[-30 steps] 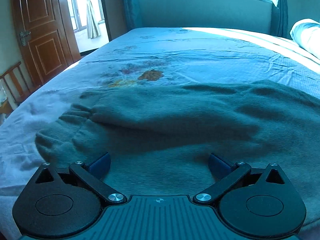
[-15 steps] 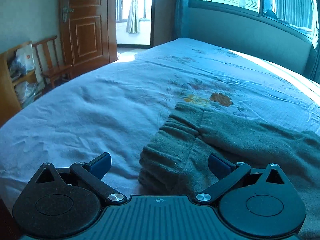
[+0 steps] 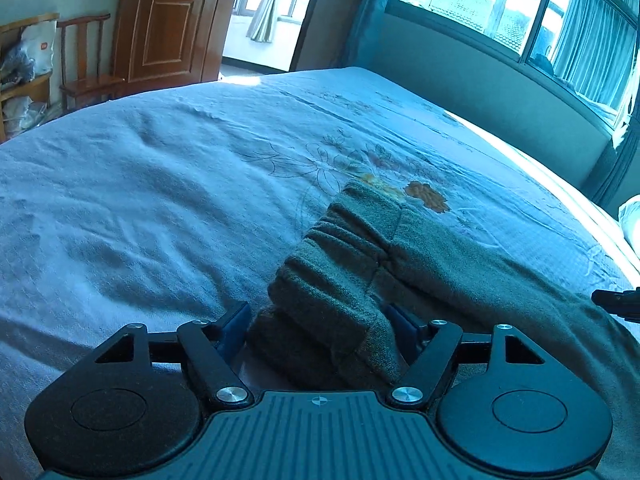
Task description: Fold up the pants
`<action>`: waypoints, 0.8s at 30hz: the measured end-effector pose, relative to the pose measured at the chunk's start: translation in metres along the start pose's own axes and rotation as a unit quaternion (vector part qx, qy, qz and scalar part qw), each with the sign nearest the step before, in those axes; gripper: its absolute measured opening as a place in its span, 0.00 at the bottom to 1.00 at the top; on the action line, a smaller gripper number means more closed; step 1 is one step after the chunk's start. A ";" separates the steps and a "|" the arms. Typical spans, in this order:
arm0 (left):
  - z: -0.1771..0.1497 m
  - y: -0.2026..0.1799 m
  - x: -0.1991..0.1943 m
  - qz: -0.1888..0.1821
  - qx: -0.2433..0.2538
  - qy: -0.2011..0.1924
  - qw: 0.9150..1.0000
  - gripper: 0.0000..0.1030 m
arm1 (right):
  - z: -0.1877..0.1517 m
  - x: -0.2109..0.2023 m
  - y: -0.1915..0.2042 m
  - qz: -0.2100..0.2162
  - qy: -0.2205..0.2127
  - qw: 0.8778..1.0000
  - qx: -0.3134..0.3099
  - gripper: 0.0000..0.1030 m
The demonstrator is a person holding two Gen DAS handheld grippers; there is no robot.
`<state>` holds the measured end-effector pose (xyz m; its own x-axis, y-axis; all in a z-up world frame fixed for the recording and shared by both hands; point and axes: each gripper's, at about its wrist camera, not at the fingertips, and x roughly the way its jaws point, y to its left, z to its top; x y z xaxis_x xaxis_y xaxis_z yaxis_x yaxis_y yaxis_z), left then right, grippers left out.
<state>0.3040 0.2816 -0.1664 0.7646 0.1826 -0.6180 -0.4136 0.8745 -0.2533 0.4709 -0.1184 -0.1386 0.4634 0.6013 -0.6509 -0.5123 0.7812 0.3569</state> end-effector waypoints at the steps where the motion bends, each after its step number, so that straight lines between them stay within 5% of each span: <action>1: 0.000 -0.001 -0.001 0.000 -0.001 0.000 1.000 0.69 | -0.001 0.001 0.004 -0.015 -0.002 1.000 -0.020 0.22; 4: 0.002 -0.001 -0.004 -0.003 -0.003 -0.006 1.000 0.66 | -0.001 0.004 0.010 -0.024 -0.005 0.999 -0.047 0.30; 5: 0.001 -0.001 -0.005 -0.003 -0.003 -0.007 1.000 0.65 | -0.001 0.006 0.008 0.004 0.012 0.999 -0.038 0.11; 6: 0.001 -0.001 -0.005 -0.002 -0.003 -0.007 1.000 0.62 | 0.000 0.006 0.010 0.014 0.024 0.999 -0.037 0.02; 10: 0.005 -0.003 -0.023 -0.013 -0.001 -0.047 0.999 0.48 | 0.005 -0.014 0.022 -0.011 -0.023 0.998 -0.058 0.00; 12: 0.004 -0.012 -0.025 0.012 0.042 -0.049 0.998 0.47 | 0.007 -0.012 0.025 -0.055 -0.036 0.995 -0.073 0.00; 14: -0.002 -0.010 -0.013 0.029 0.049 -0.028 0.998 0.47 | 0.001 0.014 0.018 -0.125 0.008 0.988 -0.085 0.00; 17: -0.003 0.002 -0.011 0.017 0.012 -0.023 1.000 0.51 | -0.004 0.011 -0.001 -0.105 0.003 0.994 -0.038 0.00; 19: 0.000 0.000 -0.014 0.018 0.021 -0.024 0.999 0.54 | -0.003 -0.013 -0.001 -0.096 -0.037 0.994 -0.028 0.00; 21: 0.004 -0.003 -0.021 0.038 0.029 -0.031 0.998 0.78 | -0.005 -0.038 -0.001 -0.087 -0.060 0.994 -0.026 0.00; 24: 0.004 -0.017 -0.029 0.083 0.064 -0.039 0.994 0.87 | -0.015 -0.074 -0.001 -0.081 -0.075 0.993 -0.029 0.07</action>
<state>0.2912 0.2633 -0.1413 0.7289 0.3593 -0.5828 -0.4750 0.8784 -0.0525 0.4261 -0.1661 -0.1007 0.6434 0.4901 -0.5881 -0.4614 0.8613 0.2128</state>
